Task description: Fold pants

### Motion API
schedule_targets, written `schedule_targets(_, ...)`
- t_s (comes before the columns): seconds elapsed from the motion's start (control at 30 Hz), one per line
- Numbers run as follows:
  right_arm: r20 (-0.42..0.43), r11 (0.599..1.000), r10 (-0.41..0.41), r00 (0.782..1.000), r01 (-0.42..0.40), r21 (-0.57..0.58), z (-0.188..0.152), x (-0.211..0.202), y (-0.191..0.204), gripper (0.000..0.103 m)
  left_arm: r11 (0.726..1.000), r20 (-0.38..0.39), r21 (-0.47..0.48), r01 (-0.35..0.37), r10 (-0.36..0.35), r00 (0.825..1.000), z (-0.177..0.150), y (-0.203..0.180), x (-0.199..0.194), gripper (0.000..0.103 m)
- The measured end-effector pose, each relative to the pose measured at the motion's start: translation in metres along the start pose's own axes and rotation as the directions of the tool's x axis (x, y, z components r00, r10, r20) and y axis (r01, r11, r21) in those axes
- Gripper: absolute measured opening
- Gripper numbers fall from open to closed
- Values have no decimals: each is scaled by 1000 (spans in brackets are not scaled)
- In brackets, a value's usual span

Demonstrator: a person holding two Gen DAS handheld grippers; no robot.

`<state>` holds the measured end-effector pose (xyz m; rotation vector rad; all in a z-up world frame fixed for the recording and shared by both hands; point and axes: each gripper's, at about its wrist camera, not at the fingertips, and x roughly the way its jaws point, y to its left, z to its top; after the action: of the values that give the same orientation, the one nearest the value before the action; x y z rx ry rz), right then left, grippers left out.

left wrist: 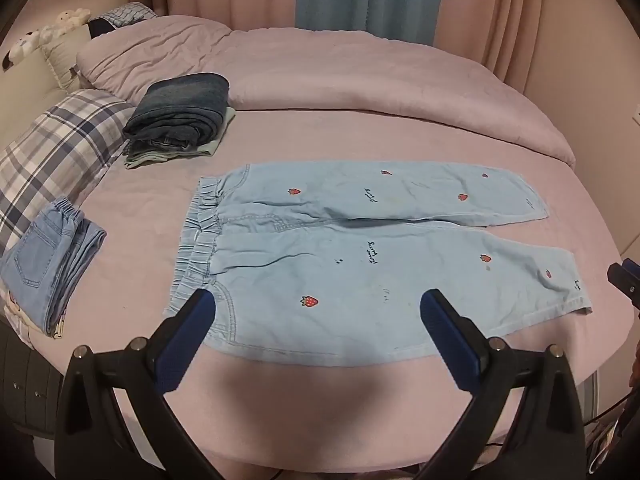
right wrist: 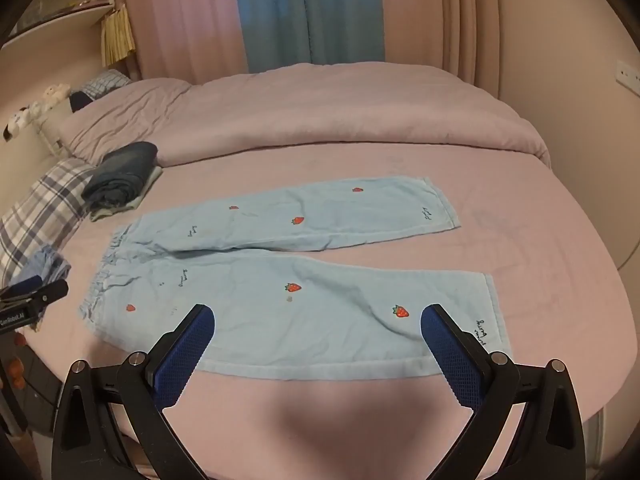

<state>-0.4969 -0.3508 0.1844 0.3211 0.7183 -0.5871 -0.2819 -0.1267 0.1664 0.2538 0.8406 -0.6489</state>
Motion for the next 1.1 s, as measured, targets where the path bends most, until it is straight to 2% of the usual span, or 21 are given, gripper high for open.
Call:
schedule_targets(0.53,10,1000,11,1000,-11,19,-2,2,-2,103,1000,3,14,1,-1,1000,-3,-5,-1,103)
schedule_targets(0.7,0,1000,-16,1000,16,6,-1,2,-1,103,1000,0,18,3,-3,1000,-2,-6,-1,103)
schedule_targets(1.1,0,1000,-13,1000,13,11,0,1,-3,103,1000,-5,22,6,-6,1000,0,-7,0,103)
